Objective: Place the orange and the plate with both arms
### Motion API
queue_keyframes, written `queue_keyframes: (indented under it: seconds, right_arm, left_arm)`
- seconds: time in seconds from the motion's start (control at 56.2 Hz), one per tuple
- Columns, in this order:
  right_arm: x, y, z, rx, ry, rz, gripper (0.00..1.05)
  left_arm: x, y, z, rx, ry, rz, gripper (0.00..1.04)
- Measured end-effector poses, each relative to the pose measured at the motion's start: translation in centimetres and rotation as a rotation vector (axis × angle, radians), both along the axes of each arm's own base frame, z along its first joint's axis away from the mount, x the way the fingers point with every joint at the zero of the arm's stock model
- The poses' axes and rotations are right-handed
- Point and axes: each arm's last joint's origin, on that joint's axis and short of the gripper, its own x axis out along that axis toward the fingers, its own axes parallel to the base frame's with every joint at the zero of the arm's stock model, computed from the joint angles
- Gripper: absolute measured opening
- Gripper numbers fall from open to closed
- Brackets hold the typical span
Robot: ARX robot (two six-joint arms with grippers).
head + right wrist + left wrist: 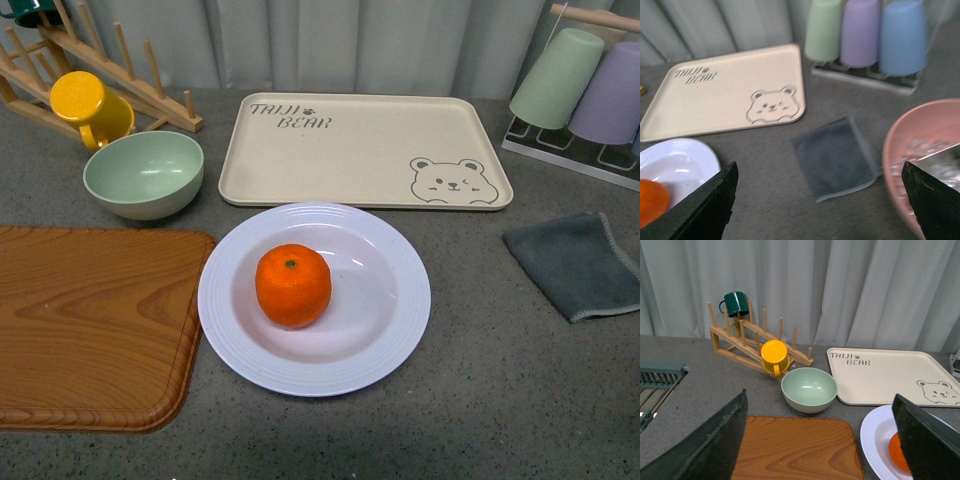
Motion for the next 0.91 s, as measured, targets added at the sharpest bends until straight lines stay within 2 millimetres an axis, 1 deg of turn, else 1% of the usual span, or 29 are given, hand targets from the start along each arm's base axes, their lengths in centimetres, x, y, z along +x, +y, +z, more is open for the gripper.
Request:
queue_keyframes:
  seconds: [0.053, 0.071, 0.107, 0.196, 0.249, 0.374, 0.445, 0.57, 0.659, 0.908]
  right_arm:
    - [1.6, 0.2, -1.2, 0.077, 0.086, 0.035, 0.96]
    - [1.9, 0.2, -1.5, 0.098, 0.106, 0.039, 0.96]
    - [2.9, 0.4, -2.7, 0.159, 0.176, 0.064, 0.96]
    - [4.4, 1.1, -4.9, 0.306, 0.304, 0.137, 0.96]
    - [5.4, 1.9, -6.9, 0.432, 0.415, 0.186, 0.96]
    - [6.4, 3.4, -9.0, 0.591, 0.539, 0.246, 0.96]
    - [7.0, 4.3, -9.7, 0.629, 0.585, 0.25, 0.96]
    - [8.2, 6.4, -10.8, 0.728, 0.668, 0.256, 0.96]
    - [9.1, 7.8, -11.4, 0.78, 0.698, 0.255, 0.96]
    - [10.9, 9.5, -12.0, 0.834, 0.728, 0.239, 0.96]
  left_arm:
    - [0.0, 0.0, 0.0, 0.0, 0.0, 0.0, 1.0]
    - [0.0, 0.0, 0.0, 0.001, 0.0, 0.0, 1.0]
    - [0.0, 0.0, 0.0, 0.002, 0.0, 0.0, 0.99]
    - [0.0, 0.0, 0.0, 0.002, 0.0, 0.0, 0.98]
    - [0.0, 0.0, 0.0, 0.002, 0.0, 0.0, 0.98]
    - [0.0, 0.0, 0.0, 0.002, 0.0, 0.0, 0.98]
    - [0.0, 0.0, 0.0, 0.002, 0.0, 0.0, 0.98]
    - [0.0, 0.0, 0.0, 0.002, 0.0, 0.0, 0.98]
    - [0.0, 0.0, 0.0, 0.002, 0.0, 0.0, 0.98]
    - [0.0, 0.0, 0.0, 0.002, 0.0, 0.0, 0.98]
